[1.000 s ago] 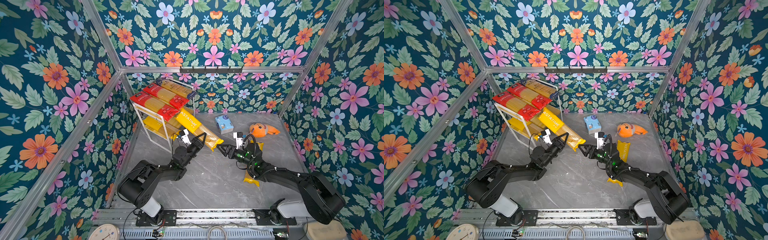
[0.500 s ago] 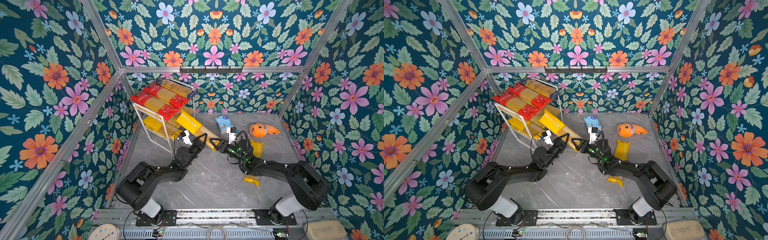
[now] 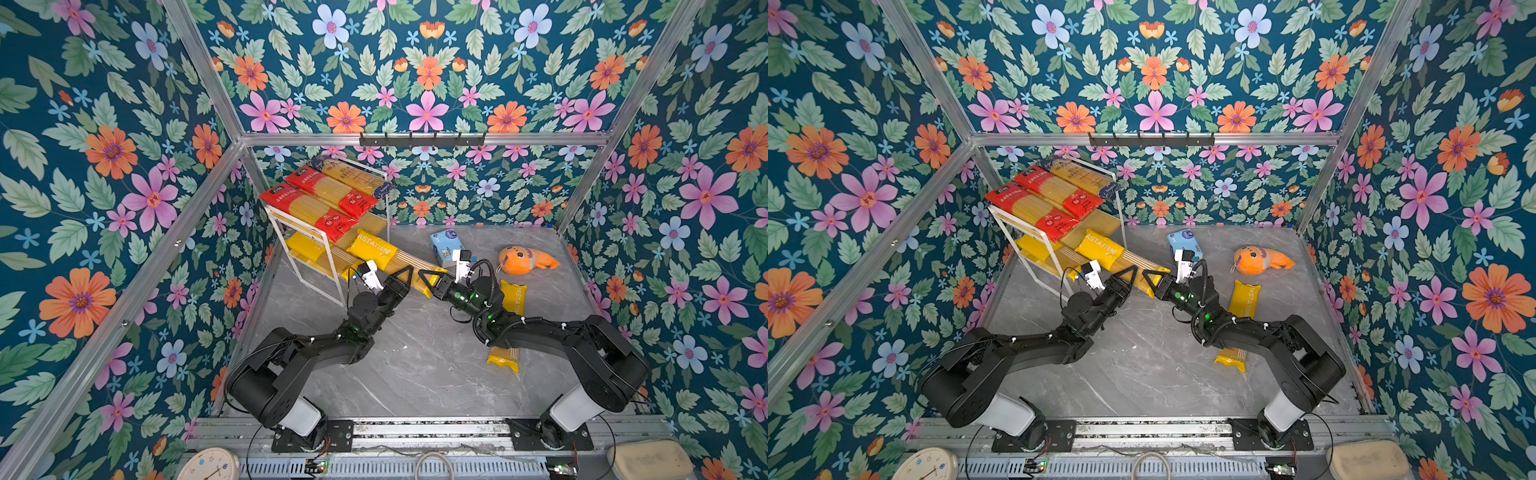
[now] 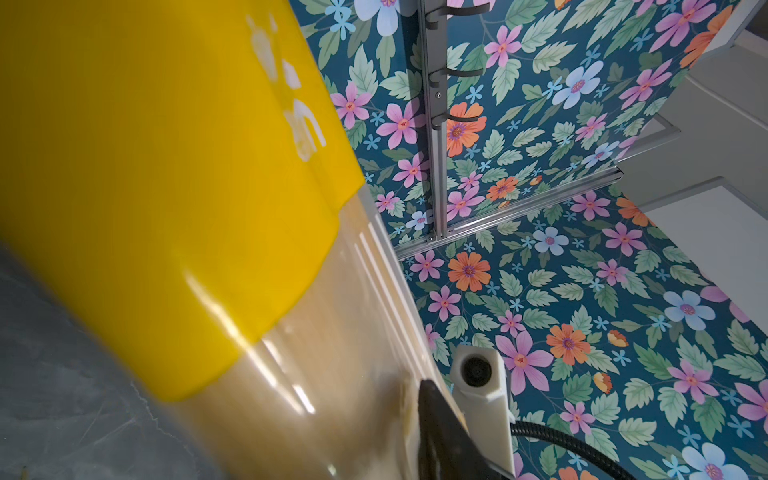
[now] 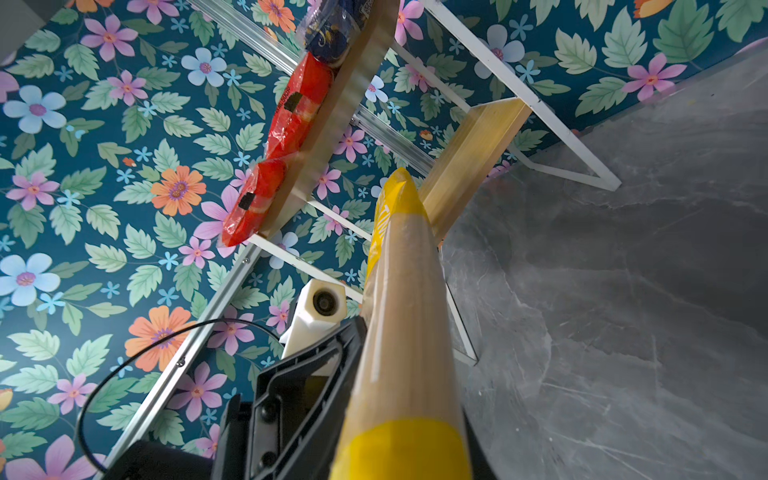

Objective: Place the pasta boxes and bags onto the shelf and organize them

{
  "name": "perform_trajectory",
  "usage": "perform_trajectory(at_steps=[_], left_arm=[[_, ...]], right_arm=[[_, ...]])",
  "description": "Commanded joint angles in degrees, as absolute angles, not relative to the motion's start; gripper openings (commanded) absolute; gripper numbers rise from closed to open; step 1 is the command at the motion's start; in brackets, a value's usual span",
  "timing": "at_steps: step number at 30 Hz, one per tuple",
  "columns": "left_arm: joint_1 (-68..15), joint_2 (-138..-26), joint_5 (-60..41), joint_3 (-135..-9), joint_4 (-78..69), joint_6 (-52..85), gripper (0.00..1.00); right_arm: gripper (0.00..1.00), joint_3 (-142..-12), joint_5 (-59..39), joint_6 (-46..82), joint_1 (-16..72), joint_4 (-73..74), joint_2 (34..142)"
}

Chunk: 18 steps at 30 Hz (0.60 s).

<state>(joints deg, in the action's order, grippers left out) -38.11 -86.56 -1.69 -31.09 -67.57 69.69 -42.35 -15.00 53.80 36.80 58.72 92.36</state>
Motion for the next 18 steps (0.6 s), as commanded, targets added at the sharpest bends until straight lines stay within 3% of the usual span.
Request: perform_trajectory(at_steps=[1, 7, 18], left_arm=[[-38.1, -84.9, -2.4, -31.0, -73.4, 66.2, 0.48], [-38.1, -81.1, -1.9, -27.3, -70.9, 64.4, 0.60], [-38.8, -65.5, 3.9, -17.2, -51.1, 56.7, 0.64]], right_arm=[[0.14, -43.0, -15.3, 55.7, 36.9, 62.9, 93.3], [0.12, -46.1, -13.9, 57.9, 36.9, 65.5, 96.9], [0.07, -57.8, -12.5, 60.2, 36.9, 65.7, 106.1]])
